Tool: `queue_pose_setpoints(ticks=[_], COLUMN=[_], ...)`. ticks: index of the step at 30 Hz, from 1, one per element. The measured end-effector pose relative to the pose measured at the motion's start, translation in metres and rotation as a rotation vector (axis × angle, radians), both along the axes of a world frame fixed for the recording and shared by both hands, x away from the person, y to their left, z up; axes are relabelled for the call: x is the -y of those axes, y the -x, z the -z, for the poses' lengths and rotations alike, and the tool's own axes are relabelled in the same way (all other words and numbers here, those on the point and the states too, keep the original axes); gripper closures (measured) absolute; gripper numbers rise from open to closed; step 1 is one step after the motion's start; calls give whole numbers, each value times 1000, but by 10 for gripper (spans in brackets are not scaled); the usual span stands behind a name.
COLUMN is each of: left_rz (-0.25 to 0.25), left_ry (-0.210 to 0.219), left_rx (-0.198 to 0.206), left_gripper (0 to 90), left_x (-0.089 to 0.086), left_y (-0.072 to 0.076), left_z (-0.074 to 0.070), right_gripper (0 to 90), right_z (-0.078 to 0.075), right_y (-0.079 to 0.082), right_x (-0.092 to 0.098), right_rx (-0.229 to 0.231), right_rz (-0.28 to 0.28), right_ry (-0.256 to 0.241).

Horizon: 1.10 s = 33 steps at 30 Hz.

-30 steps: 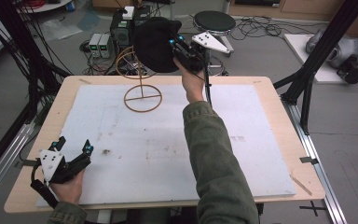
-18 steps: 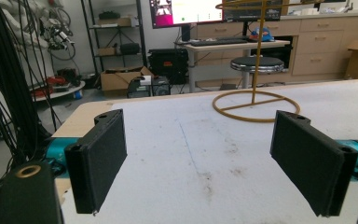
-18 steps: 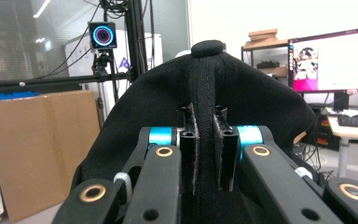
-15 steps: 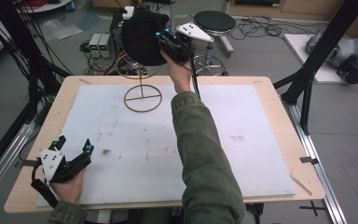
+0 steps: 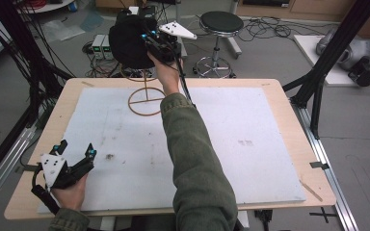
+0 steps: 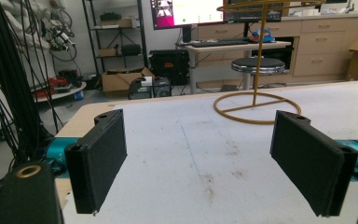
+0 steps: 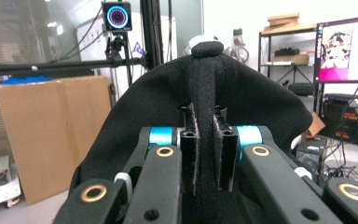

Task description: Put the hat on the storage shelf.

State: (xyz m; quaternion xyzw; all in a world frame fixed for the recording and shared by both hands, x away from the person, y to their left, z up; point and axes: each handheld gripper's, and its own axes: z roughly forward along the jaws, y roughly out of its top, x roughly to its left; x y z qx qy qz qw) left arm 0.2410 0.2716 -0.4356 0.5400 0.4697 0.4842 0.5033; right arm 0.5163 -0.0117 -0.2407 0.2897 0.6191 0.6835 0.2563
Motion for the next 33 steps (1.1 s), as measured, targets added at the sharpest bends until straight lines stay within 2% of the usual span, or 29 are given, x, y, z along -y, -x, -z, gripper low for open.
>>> queue_pose_setpoints(ticks=[7, 11, 16, 23, 25, 28, 33], left_rz=[5, 4, 3, -1, -4, -7, -5], left_ry=[-3, -3, -3, -6, -4, 4, 7], left_rx=[1, -6, -7, -8, -16, -15, -21], left_gripper=[186, 186, 186, 187, 187, 187, 187], left_x=[2, 2, 2, 2, 1, 0, 1], left_y=[0, -1, -1, 0, 0, 0, -1], left_z=[0, 0, 0, 0, 1, 1, 1], right_gripper=[844, 843, 842, 835, 834, 826, 767], right_z=[6, 14, 22, 33, 35, 34, 35], right_y=[-2, -2, -3, -1, -1, -1, -1], right_x=[-2, -2, -2, 0, 1, 0, -1], right_rx=[-29, -58, -78, -86, -99, -86, -99], right_rz=[5, 5, 14, 19, 11, 18, 27], right_ry=[61, 34, 70, 74, 66, 82, 74])
